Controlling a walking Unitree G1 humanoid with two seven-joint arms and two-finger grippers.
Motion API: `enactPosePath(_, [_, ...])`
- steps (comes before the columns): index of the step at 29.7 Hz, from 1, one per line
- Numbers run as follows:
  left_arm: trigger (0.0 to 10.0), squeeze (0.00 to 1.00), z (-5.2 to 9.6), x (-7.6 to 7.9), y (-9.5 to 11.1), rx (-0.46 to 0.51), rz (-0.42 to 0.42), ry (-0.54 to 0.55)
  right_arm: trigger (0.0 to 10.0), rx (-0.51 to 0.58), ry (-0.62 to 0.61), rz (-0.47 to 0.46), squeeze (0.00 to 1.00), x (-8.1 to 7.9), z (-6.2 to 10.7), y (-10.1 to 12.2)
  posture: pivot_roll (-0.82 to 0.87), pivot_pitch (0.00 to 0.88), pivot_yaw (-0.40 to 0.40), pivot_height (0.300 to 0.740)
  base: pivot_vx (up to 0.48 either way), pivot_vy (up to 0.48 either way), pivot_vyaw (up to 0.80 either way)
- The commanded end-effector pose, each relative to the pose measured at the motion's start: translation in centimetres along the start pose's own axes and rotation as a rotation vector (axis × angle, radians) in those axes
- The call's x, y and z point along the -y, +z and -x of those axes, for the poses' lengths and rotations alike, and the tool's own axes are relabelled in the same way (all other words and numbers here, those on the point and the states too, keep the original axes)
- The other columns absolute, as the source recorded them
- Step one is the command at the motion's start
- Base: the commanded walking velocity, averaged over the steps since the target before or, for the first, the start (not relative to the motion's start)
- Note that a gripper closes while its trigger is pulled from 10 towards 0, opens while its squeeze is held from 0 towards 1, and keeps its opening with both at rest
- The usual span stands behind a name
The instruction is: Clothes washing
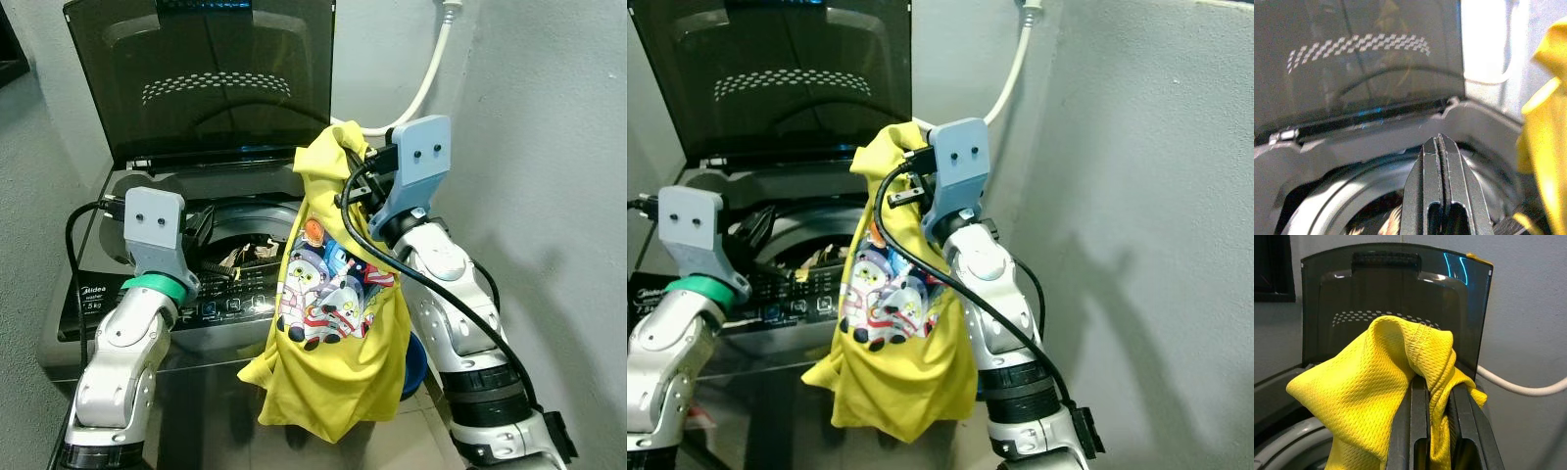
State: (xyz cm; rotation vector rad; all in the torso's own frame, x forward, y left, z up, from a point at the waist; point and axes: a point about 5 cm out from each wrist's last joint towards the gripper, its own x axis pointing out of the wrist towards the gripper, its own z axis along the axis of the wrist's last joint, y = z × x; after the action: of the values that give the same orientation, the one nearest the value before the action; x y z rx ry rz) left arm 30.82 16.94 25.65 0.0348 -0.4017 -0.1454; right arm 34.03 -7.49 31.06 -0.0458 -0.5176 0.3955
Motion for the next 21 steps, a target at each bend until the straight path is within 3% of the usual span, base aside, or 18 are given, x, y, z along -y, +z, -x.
enactPosePath(1, [10.0, 0.00, 0.18, -0.02, 0.17, 0.015, 0.008, 0.001, 10.0, 0.032, 0.017, -0.014, 0.00, -0.45, -0.12, 0.76, 0.01, 0.027, 0.071, 0.740, 0.337, 0.000, 0.00])
enactPosePath(16, [10.0, 0.00, 0.32, -0.02, 0.31, 0.025, 0.014, -0.012, 10.0, 0.030, 0.022, -0.016, 0.00, -0.64, -0.02, 0.70, 0.02, 0.026, 0.071, 0.740, 0.340, 0.000, 0.00])
enactPosePath(21, [10.0, 0.00, 0.35, 0.06, 0.27, 0.032, 0.041, -0.020, 10.0, 0.032, 0.021, -0.019, 0.00, -0.62, -0.02, 0.77, 0.02, 0.026, 0.072, 0.740, 0.000, 0.000, 0.00])
